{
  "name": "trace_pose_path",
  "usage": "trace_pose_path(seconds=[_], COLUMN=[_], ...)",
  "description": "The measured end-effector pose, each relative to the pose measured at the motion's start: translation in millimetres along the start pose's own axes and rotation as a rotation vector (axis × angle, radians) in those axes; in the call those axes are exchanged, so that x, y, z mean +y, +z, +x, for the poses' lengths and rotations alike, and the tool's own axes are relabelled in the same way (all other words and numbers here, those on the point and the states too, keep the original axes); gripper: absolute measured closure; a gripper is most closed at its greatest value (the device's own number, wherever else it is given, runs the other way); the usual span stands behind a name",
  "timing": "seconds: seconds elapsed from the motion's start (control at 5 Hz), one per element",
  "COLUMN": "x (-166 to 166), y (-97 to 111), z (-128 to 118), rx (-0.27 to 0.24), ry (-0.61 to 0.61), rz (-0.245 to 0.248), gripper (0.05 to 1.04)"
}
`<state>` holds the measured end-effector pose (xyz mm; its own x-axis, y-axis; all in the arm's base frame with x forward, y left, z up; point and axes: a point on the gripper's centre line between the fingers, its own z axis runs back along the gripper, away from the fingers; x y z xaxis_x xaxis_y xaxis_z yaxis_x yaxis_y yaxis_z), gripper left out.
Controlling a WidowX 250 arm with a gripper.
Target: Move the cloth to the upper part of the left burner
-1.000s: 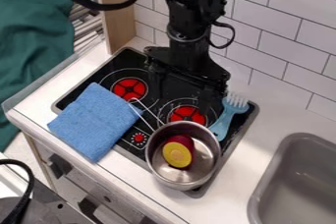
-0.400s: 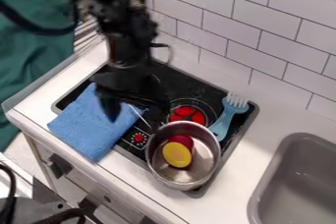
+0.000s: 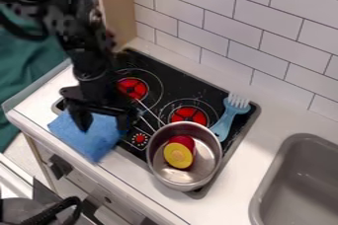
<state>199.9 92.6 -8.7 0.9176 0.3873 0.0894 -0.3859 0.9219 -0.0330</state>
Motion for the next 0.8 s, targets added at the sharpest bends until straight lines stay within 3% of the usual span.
trace_pose_path(seconds=[0.2, 0.4, 0.8], x=[10, 20, 29], y=[-20, -31, -29], z=[8, 16, 29], rx=[-0.032, -0.074, -0.119], ry=[-0.022, -0.039, -0.071], rz=[-0.048, -0.065, -0.051], gripper=[0.077, 0.079, 0.083])
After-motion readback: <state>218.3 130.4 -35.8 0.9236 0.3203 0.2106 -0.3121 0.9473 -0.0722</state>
